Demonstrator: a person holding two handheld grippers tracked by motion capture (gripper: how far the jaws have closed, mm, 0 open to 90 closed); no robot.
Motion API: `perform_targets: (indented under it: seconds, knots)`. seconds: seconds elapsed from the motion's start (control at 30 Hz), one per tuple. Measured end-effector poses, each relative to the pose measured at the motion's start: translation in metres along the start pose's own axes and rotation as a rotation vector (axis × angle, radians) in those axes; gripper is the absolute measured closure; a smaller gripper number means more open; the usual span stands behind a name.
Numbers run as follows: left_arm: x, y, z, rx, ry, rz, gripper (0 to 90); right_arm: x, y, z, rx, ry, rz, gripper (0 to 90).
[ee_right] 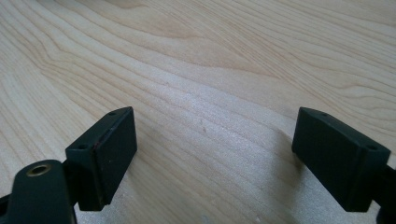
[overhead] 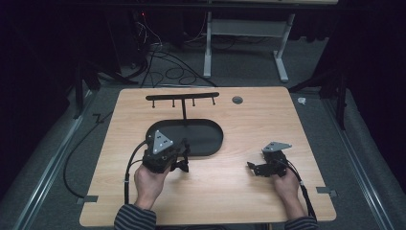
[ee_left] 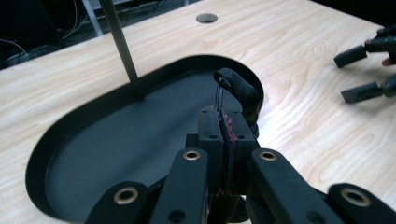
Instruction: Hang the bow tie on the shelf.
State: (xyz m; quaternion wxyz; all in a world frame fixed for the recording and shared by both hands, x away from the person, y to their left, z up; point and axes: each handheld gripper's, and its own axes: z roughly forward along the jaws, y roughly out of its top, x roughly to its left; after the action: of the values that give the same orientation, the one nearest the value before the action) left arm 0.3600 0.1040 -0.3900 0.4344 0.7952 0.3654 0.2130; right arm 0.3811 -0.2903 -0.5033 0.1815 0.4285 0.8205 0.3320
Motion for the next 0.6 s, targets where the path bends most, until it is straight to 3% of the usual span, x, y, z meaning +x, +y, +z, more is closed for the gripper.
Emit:
perform_targets:
  seconds: [0.27, 0.6]
  knots:
    - [0.011, 0.010, 0.005, -0.016, -0.034, -0.031, 87.8, 0.000, 0.000, 0.000, 0.000, 0.000, 0.000, 14.8]
    - [0.026, 0.025, 0.006, -0.041, -0.027, -0.047, 87.8, 0.000, 0.000, 0.000, -0.001, 0.000, -0.001, 14.8]
